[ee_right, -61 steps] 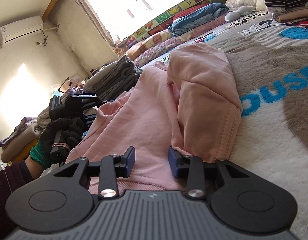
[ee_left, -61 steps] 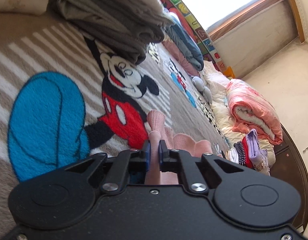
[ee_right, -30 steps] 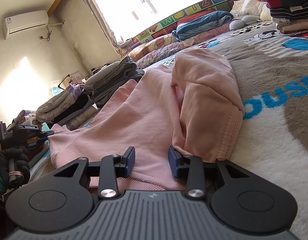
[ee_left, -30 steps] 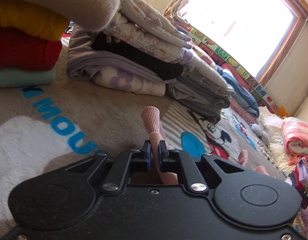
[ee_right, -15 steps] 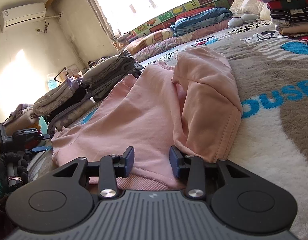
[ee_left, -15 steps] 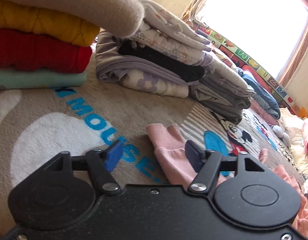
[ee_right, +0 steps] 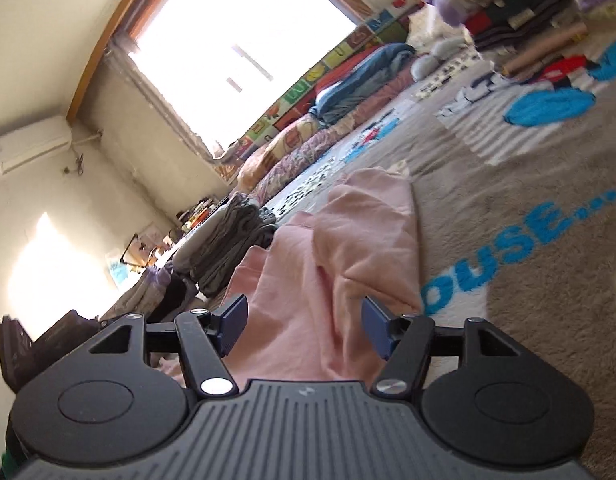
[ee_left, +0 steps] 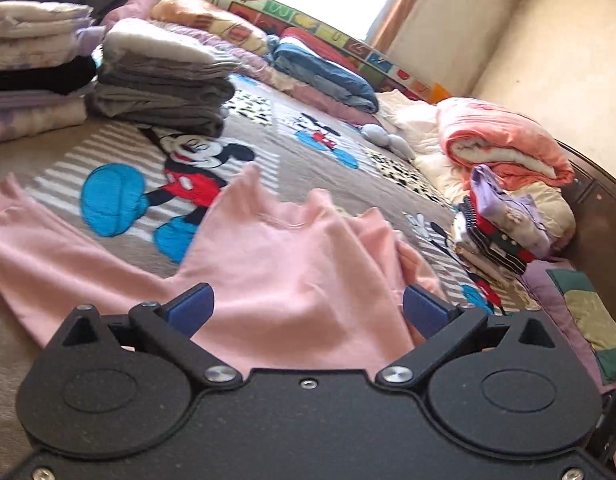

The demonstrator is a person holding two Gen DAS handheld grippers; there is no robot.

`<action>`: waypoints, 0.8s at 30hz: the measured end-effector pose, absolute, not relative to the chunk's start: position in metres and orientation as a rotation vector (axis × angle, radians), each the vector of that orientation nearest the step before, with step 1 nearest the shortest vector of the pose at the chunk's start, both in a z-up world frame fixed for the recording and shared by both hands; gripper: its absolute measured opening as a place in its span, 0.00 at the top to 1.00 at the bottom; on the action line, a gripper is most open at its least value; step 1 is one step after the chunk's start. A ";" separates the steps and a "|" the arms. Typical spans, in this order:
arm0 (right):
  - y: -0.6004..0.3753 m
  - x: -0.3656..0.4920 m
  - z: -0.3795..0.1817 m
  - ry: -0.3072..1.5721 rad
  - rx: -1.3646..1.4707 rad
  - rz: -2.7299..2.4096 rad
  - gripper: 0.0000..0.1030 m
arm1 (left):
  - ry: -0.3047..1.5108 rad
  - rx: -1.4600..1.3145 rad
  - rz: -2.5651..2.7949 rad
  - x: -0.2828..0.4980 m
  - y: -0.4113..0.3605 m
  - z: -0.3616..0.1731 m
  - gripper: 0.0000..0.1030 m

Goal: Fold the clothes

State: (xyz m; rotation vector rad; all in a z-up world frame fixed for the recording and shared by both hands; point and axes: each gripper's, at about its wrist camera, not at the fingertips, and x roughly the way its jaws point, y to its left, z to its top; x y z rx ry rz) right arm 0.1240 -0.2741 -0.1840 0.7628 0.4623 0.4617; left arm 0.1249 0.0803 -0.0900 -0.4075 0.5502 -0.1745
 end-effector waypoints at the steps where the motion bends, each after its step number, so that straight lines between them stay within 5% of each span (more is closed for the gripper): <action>1: -0.282 0.130 -0.188 0.472 0.802 0.440 0.37 | 0.551 -0.389 -0.186 0.125 0.071 -0.087 0.01; 8: -0.316 0.171 -0.218 0.599 1.017 0.375 0.38 | 0.611 -0.420 -0.228 0.147 0.048 -0.097 0.01; 17: -0.318 0.239 -0.216 0.658 0.934 0.449 0.40 | 0.803 -0.373 -0.261 0.174 0.043 -0.132 0.02; 24: -0.316 0.322 -0.216 0.719 0.936 0.472 0.56 | 0.851 -0.384 -0.244 0.182 0.043 -0.147 0.02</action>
